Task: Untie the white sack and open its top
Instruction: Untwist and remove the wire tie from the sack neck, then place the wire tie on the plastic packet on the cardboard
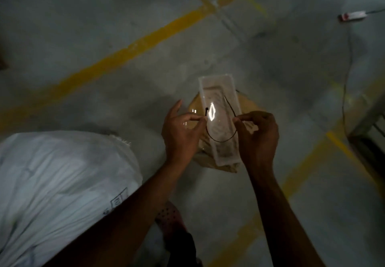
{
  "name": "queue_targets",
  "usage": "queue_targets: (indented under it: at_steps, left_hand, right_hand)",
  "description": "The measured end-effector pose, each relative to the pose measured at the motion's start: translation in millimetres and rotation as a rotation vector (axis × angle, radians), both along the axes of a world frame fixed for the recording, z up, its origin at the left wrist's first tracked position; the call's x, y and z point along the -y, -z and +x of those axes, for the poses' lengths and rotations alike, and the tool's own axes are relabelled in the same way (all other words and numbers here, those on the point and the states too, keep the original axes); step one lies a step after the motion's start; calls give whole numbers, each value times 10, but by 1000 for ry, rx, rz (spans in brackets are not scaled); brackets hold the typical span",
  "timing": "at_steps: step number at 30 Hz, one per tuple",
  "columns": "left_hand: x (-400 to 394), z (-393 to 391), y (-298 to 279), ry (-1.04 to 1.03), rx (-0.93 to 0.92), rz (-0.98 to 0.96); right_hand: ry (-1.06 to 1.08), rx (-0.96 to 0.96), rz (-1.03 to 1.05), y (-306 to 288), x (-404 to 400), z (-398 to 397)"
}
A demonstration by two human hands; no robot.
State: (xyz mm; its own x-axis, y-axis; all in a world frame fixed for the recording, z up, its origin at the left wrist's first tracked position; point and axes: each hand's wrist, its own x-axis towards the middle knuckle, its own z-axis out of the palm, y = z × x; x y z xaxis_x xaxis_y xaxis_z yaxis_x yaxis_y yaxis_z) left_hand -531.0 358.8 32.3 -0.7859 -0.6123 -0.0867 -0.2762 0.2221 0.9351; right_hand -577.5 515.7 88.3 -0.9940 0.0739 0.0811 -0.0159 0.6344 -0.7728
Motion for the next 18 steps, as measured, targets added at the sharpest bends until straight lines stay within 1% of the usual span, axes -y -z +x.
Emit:
queue_targets:
  at_steps: [3, 6, 9, 11, 13, 16, 18]
  left_hand:
    - [-287, -130, 253, 60, 54, -30]
    - [-447, -128, 415, 132, 119, -106]
    - [-459, -161, 533, 221, 197, -275]
    - [-452, -202, 533, 285, 205, -410]
    - [-464, -256, 482, 299, 201, -504]
    - [-479, -364, 422, 268, 248, -594]
    - [-506, -445, 381, 247, 273, -606]
  right_hand:
    - [-16, 134, 82, 338, -273, -142]
    - [-99, 198, 136, 578, -402, -183]
    - [-174, 219, 292, 730, -463, -199]
    - [-227, 221, 377, 789, -491, -192]
    - [-248, 199, 432, 795, -506, -191]
    - [-273, 152, 546, 801, -522, -233]
    - [-285, 141, 595, 805, -514, -279]
